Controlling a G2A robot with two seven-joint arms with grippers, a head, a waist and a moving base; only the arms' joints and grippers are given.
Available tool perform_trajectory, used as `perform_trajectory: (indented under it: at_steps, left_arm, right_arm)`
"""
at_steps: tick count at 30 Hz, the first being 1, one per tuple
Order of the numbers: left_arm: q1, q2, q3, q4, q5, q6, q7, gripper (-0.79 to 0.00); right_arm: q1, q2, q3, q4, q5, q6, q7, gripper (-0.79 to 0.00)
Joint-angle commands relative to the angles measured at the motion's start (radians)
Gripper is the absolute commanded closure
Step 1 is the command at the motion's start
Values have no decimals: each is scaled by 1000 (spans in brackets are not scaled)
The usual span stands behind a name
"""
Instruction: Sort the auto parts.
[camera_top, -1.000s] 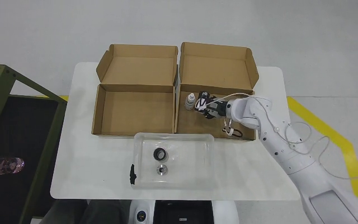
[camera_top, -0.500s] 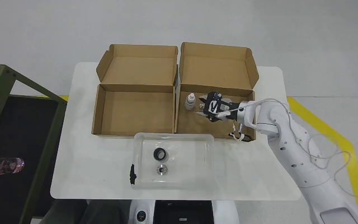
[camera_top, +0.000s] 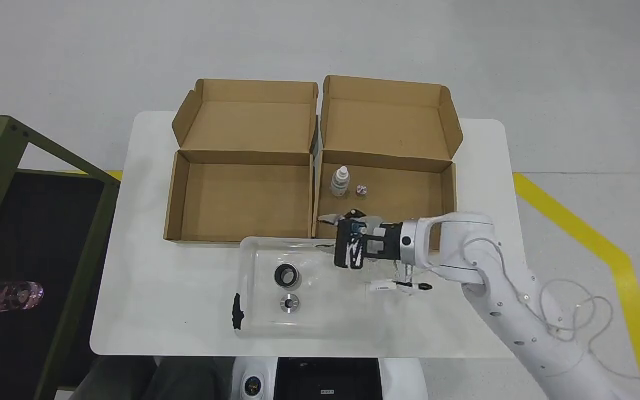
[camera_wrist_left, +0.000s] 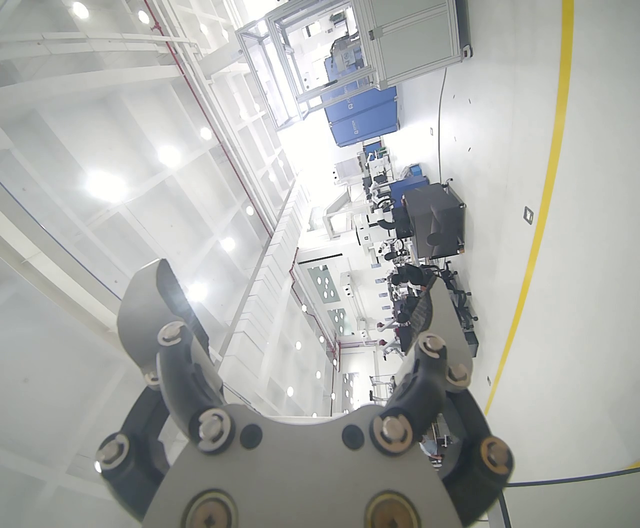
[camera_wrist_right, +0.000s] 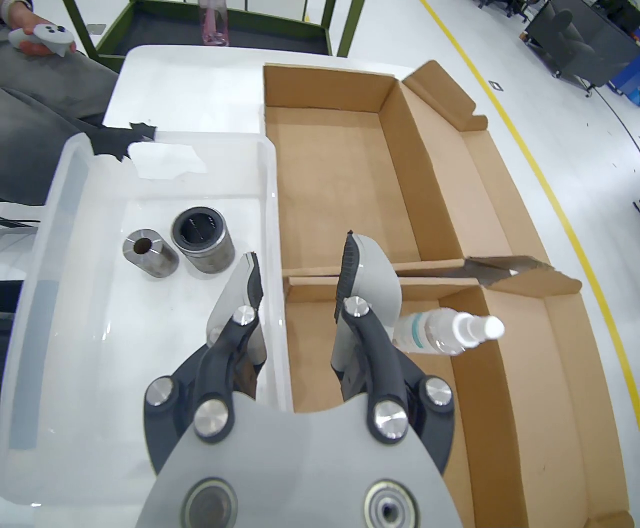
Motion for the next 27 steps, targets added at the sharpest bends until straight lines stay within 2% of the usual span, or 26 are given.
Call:
perform_trajectory:
  at_steps: [1,14,27]
  left_arm:
    - [0,0,0,0,0,0,0,-785]
    - [0,0,0,0,0,0,0,-785]
    - [0,0,0,0,0,0,0,-785]
  right_arm:
    - [-2,-4,-29,-9,-19,4,-5,-302]
    - [34,-44,-190,23,-130,51,-29,-329]
    - [62,-77,-284,67,-187,68,-20,-363]
